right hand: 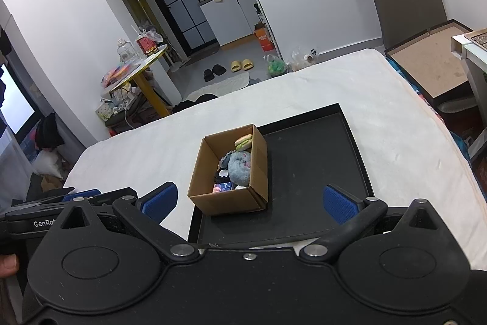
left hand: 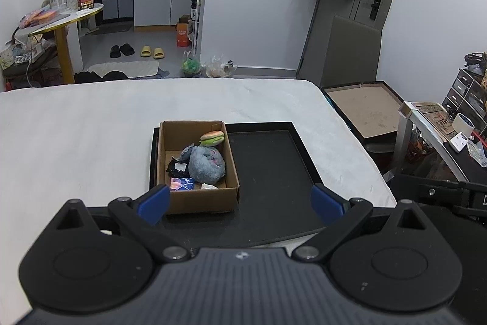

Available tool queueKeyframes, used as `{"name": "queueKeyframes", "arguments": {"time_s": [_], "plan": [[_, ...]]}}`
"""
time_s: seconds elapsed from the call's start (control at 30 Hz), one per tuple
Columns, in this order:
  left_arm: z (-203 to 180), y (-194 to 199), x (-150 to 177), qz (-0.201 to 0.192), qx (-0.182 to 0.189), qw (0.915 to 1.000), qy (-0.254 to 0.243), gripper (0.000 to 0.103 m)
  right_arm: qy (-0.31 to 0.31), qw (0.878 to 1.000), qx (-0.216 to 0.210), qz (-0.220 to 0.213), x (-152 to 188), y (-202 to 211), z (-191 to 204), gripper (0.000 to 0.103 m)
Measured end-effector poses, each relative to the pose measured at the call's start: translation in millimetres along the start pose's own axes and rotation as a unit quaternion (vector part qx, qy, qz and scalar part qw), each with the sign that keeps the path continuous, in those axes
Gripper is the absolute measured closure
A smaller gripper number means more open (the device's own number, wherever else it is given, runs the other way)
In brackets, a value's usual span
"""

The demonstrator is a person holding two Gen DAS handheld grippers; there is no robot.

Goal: Organize soft objects

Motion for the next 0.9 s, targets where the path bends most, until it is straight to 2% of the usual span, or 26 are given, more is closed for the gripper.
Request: {"name": "queueKeyframes", "arguments": {"time_s": [0.9], "plan": [[-4.2, -2.2, 2.8, 0.009, 0.001, 1.0000, 0.003, 0.005, 0.001, 1.000, 0.004, 0.007, 3.2, 1.4, -0.3, 0.000]]}}
Point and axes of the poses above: each gripper's, at about its wrist camera, not at the fingertips, and y roughly against the way its jaws point, z to its left, x to its underside, the point moved 3 cm from there along -y, roughly the way its jaws point, and after that the axes turned 8 degrees about -x, right-handed, at the moved point
